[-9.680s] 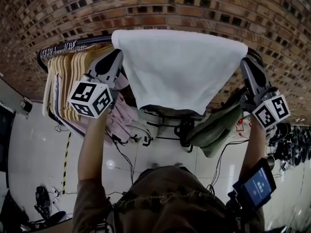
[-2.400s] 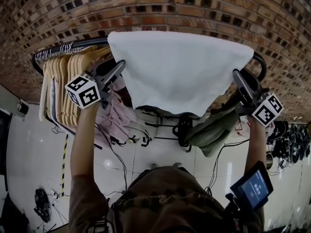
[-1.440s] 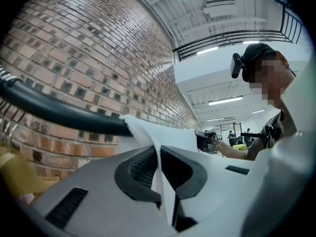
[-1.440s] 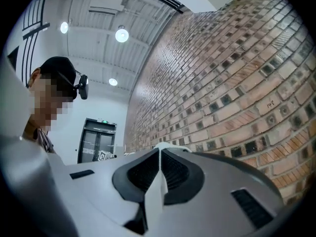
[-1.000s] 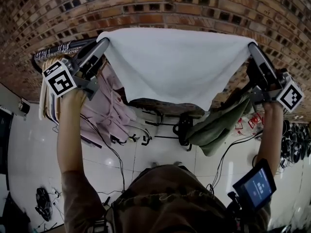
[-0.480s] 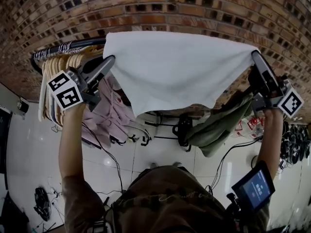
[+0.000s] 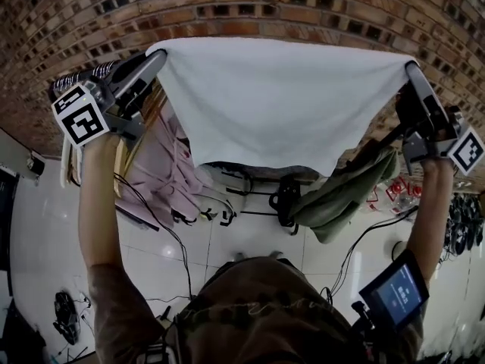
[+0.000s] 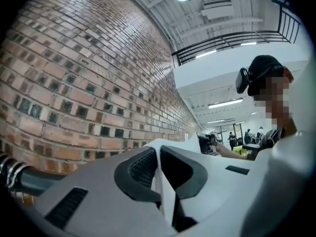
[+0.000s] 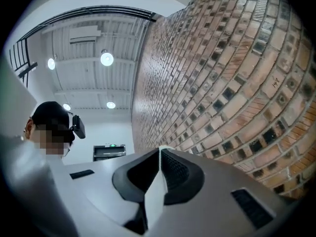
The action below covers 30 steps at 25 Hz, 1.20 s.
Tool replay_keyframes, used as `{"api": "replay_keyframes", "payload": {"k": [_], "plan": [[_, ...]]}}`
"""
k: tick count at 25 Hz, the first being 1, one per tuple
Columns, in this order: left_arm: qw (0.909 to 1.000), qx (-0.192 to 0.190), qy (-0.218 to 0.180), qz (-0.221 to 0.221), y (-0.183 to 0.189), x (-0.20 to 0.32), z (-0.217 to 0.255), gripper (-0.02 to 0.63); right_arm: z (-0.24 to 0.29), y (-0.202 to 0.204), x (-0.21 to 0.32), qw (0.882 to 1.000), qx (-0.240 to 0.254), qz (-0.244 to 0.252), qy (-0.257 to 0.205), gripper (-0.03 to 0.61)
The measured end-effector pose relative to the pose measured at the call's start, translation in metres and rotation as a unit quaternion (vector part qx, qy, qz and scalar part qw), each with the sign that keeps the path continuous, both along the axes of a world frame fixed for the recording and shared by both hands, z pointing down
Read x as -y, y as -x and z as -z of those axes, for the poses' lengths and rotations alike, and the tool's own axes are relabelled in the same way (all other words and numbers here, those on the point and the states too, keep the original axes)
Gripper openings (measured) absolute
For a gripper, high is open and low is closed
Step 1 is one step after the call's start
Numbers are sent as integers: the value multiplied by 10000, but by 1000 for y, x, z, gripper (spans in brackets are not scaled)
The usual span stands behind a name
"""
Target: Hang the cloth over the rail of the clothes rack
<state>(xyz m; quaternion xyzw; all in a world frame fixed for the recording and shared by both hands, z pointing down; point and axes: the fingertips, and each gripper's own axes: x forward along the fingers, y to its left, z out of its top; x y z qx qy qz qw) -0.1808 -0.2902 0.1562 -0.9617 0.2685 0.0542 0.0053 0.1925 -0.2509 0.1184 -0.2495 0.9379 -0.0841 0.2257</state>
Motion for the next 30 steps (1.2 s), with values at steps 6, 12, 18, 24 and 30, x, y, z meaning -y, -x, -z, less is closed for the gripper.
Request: {"api": "replay_keyframes", "payload": {"k": [6,12,18,24,30], "plan": [[9990,-301,306,-157,0,18,27,17,9,1,10,9997,-237,-64,-15,15],[9994,132,300,141,3,17,17,17,17,2,18,9978,-604,-220,-128,15],[9964,503,230,636,6,17,-6,18,22,7,23,9910,-1221,-478,-286,15],[9984,385,103,392,-11,-2,8,17,13,2,29,9833,-1700,-619,-182,15],[9972,533,278,434,-15,4,-22,18,1,-5,28,9811,-1845,-580,-23,15]]}}
